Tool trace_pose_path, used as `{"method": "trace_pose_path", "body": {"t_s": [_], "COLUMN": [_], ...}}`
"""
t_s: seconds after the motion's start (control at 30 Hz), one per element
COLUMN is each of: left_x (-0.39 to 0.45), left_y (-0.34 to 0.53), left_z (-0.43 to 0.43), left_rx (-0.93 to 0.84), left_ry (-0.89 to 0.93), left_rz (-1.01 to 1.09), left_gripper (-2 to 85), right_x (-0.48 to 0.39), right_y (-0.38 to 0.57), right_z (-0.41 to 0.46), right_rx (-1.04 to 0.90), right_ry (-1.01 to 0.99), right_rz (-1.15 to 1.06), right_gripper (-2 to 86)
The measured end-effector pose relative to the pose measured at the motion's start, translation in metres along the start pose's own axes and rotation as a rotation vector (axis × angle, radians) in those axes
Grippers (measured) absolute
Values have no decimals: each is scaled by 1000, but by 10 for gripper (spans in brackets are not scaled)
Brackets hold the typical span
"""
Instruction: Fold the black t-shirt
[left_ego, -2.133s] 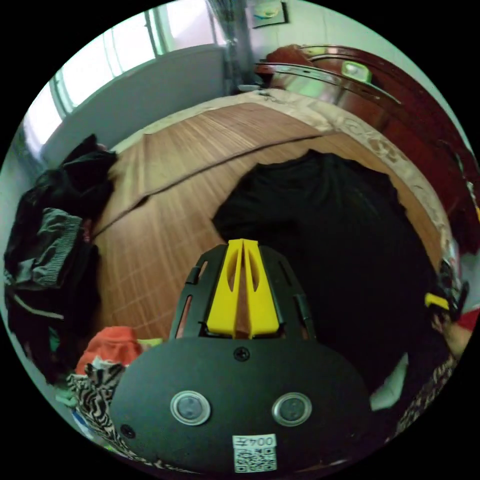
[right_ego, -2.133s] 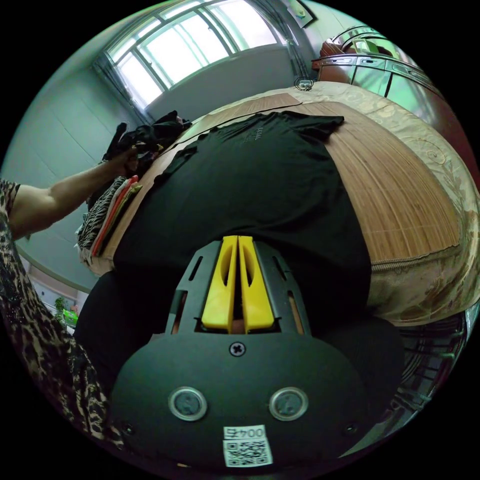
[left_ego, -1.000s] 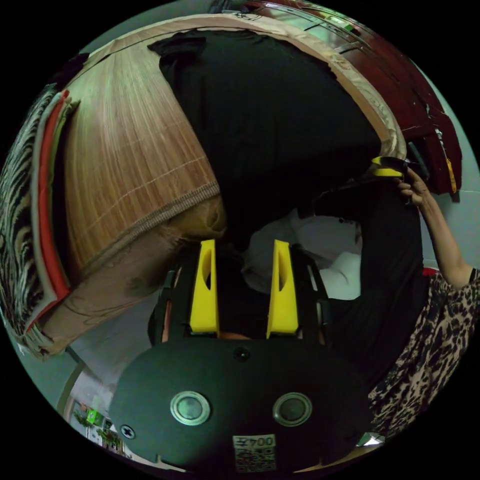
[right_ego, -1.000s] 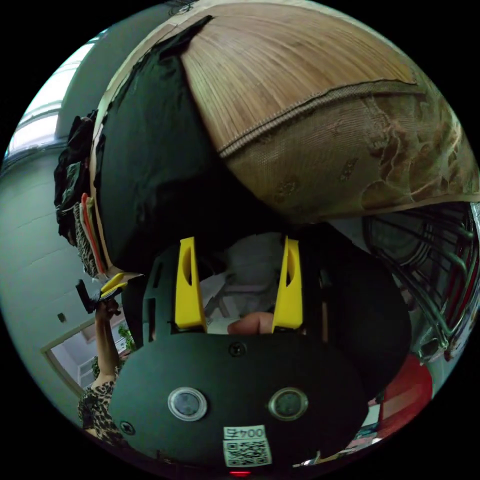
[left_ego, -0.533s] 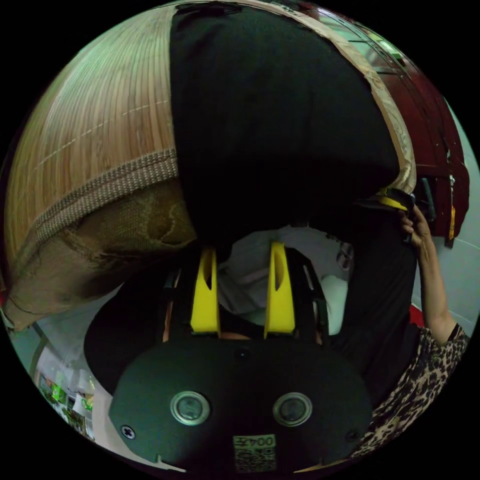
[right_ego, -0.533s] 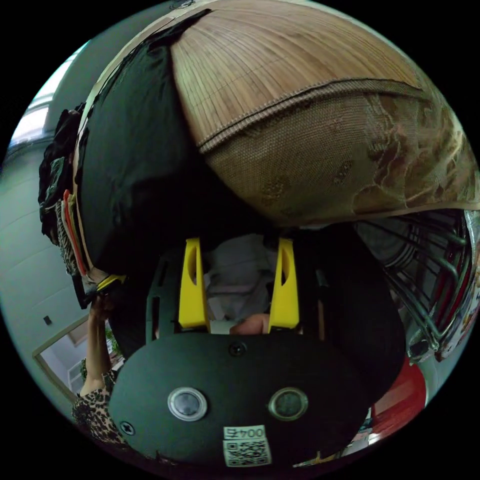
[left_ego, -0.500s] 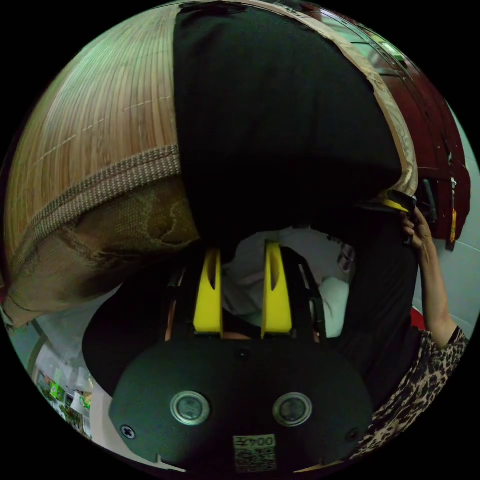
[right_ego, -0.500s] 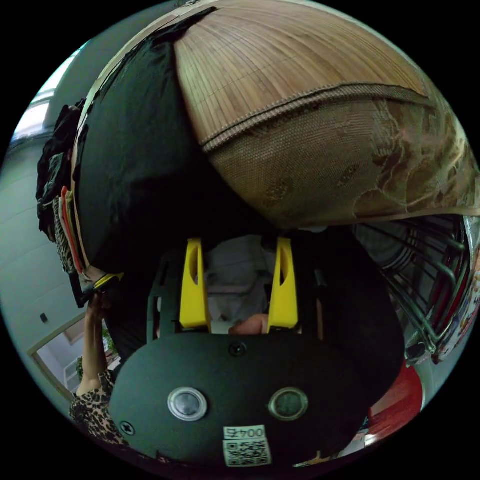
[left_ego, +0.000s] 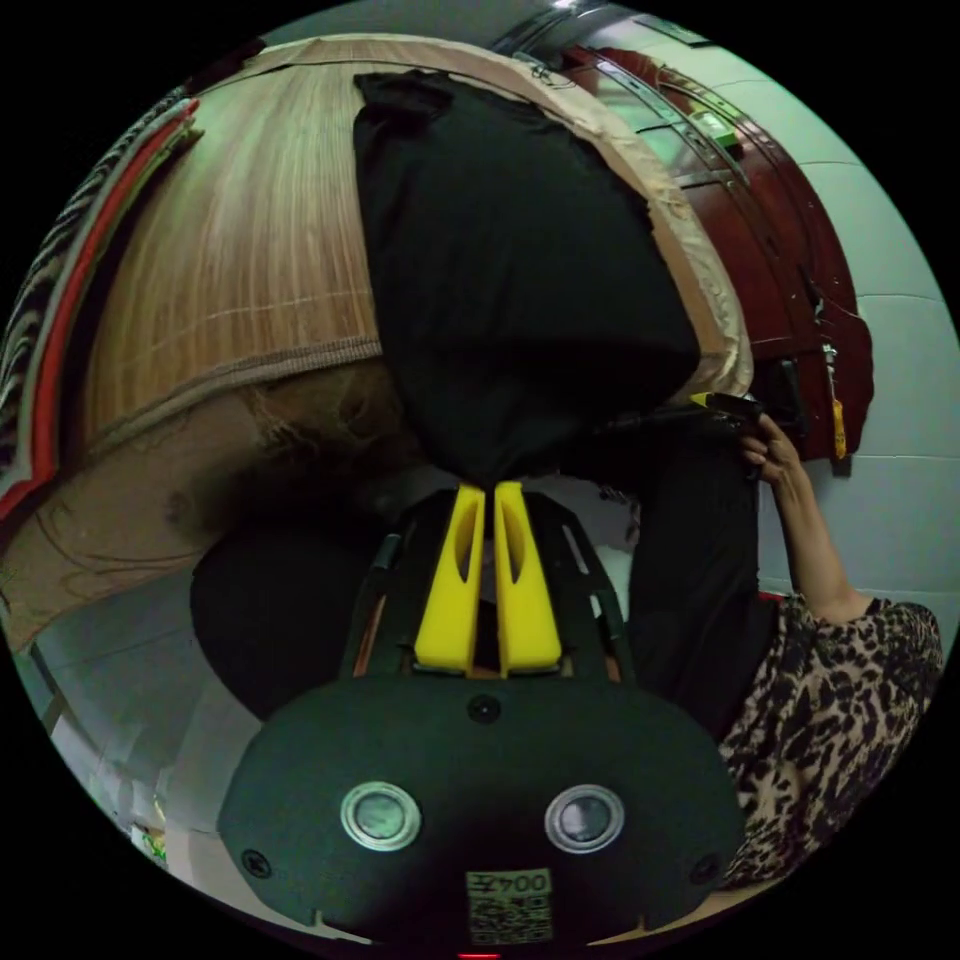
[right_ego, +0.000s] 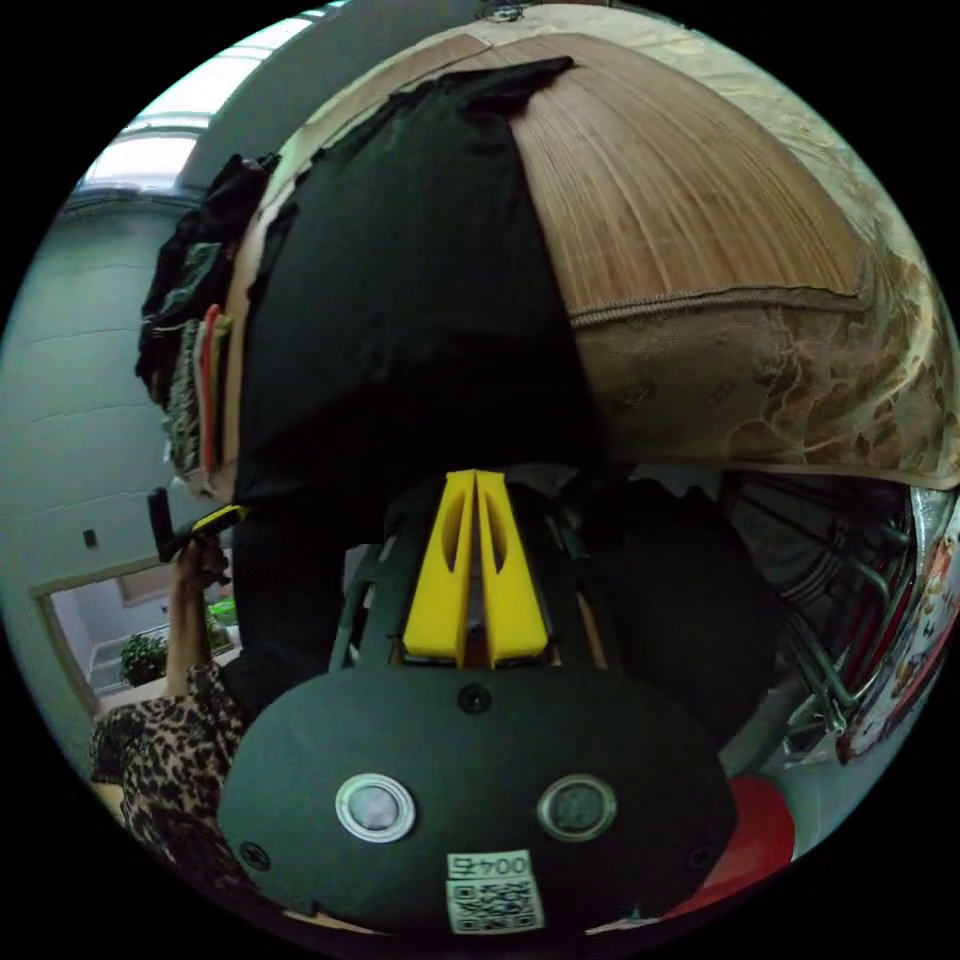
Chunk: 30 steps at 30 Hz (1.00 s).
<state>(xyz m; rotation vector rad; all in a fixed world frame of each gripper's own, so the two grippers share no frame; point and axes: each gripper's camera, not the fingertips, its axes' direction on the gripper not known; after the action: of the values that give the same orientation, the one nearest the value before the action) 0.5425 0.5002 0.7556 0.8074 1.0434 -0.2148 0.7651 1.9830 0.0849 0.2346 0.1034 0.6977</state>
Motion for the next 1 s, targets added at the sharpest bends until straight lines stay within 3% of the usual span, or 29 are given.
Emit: {"method": "trace_pose_path", "body": {"t_s": [0.13, 0.23, 0.37, 0.57, 0.7, 0.83, 1.0], "left_x": [-2, 0, 6, 11, 14, 22, 31], "left_y": [21, 28, 39, 49, 54, 60, 72], "left_z": [-34, -44, -48, -52, -61, -71, -87], "left_rx": [92, 102, 80, 56, 62, 58, 79], "left_ry": [45, 39, 38, 43, 36, 8, 20], "left_rz": [-1, 5, 32, 48, 38, 48, 62], "left_gripper": [16, 14, 12, 12, 12, 12, 12], "right_x": [2, 2, 1, 5, -3, -24, -53], "right_y": [6, 1, -17, -30, -41, -41, -15], "right_z": [-34, -35, -1, 28, 37, 42, 10], "right_rx": [56, 33, -153, -245, -228, -212, -238], "right_ry": [-71, -11, 88, 180, 198, 304, 274], "right_rz": [0, 28, 56, 42, 6, -47, -144], "right_gripper": [-2, 25, 145, 181, 172, 16, -5]}}
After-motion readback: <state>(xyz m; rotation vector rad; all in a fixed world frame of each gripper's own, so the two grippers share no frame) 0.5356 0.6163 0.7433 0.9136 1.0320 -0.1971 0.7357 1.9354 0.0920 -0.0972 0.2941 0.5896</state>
